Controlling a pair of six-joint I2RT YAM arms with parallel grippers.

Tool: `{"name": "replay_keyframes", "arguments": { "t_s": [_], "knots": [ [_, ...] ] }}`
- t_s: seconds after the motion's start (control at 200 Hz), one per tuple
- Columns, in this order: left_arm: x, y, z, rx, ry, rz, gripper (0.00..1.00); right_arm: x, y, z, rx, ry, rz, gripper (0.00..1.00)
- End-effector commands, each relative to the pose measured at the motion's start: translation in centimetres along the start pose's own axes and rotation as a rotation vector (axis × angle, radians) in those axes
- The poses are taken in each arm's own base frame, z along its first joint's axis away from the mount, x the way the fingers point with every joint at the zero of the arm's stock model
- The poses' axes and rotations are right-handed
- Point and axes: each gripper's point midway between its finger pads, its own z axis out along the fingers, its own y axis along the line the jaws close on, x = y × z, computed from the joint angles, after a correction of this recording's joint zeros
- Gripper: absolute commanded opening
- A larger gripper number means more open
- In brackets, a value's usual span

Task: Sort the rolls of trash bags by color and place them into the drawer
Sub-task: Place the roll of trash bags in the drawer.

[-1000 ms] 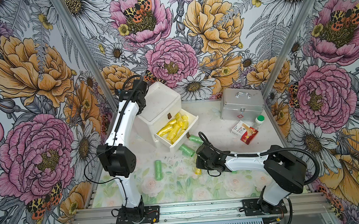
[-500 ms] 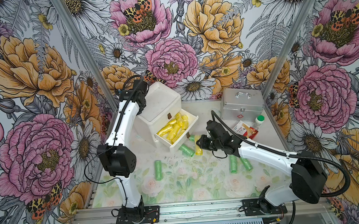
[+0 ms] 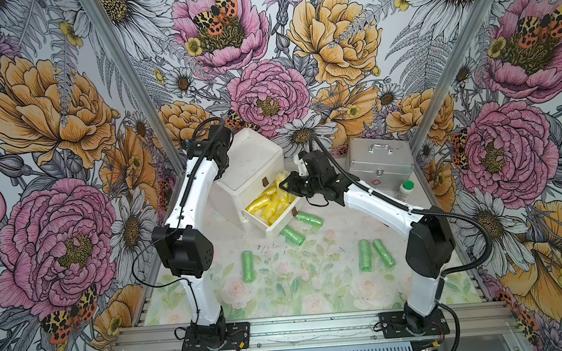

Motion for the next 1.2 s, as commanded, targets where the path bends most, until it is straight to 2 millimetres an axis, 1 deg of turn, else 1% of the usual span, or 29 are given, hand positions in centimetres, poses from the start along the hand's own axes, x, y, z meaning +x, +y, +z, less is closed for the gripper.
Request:
{"name": "replay_keyframes", "arguments": {
  "t_s": [0.0, 0.14, 0.25, 0.36, 0.4, 0.42, 0.46, 0.485, 0.49, 0.515, 0.575, 0.671, 0.746, 0.836, 0.881, 0.911, 1.046, 1.196],
  "knots": [
    [6.5, -1.1, 3.3, -0.039, 0.212, 0.109, 0.00, 0.7, 0.6, 0.7, -0.014, 0.034, 0.017, 0.18],
    [6.8, -1.4, 3.4, -0.037, 0.219, 0.111, 0.00, 2.2, -0.4, 2.3, 0.015, 0.068, 0.030, 0.19],
    [7.0, -1.7, 3.3, -0.031, 0.220, 0.114, 0.00, 2.6, -0.9, 3.1, 0.028, 0.076, 0.043, 0.20],
    [7.0, -1.9, 3.1, -0.026, 0.219, 0.116, 0.00, 2.7, -0.7, 3.7, 0.026, 0.084, 0.051, 0.21],
    [7.1, -2.0, 3.1, -0.023, 0.219, 0.118, 0.00, 2.8, -0.9, 3.9, 0.031, 0.084, 0.058, 0.25],
    [7.1, -2.0, 3.0, -0.022, 0.219, 0.118, 0.00, 2.7, -0.9, 3.9, 0.031, 0.082, 0.060, 0.29],
    [7.1, -2.0, 3.1, -0.022, 0.220, 0.117, 0.00, 2.8, -1.1, 4.0, 0.037, 0.083, 0.068, 0.40],
    [7.1, -2.0, 3.0, -0.020, 0.219, 0.118, 0.00, 2.7, -1.1, 3.9, 0.040, 0.078, 0.068, 0.47],
    [7.1, -2.0, 2.9, -0.019, 0.219, 0.120, 0.00, 2.7, -1.1, 3.9, 0.041, 0.076, 0.067, 0.47],
    [7.1, -2.0, 3.0, -0.020, 0.219, 0.119, 0.00, 2.7, -1.2, 3.8, 0.043, 0.075, 0.065, 0.53],
    [7.1, -2.0, 2.9, -0.019, 0.218, 0.123, 0.00, 2.5, -1.3, 3.5, 0.049, 0.066, 0.061, 0.61],
    [7.0, -1.9, 2.9, -0.020, 0.216, 0.122, 0.00, 1.9, -1.6, 2.5, 0.055, 0.044, 0.063, 0.63],
    [7.1, -2.0, 2.9, -0.018, 0.219, 0.122, 0.00, 1.3, -1.4, 1.6, 0.052, 0.023, 0.054, 0.63],
    [7.1, -2.1, 2.9, -0.015, 0.222, 0.122, 0.00, 1.1, -1.4, 0.5, 0.056, 0.004, 0.034, 0.63],
    [7.1, -2.1, 2.9, -0.015, 0.222, 0.122, 0.00, 1.1, -1.7, -0.1, 0.064, -0.005, 0.033, 0.61],
    [7.2, -2.1, 2.9, -0.016, 0.221, 0.123, 0.00, 1.0, -1.7, -0.5, 0.066, -0.013, 0.031, 0.58],
    [7.3, -2.3, 3.0, -0.015, 0.224, 0.124, 0.00, 0.7, -0.9, -1.7, 0.052, -0.033, 0.009, 0.31],
    [7.4, -2.8, 3.0, -0.006, 0.226, 0.126, 0.00, 0.5, 0.3, -2.1, 0.014, -0.026, -0.014, 0.10]
  ]
}}
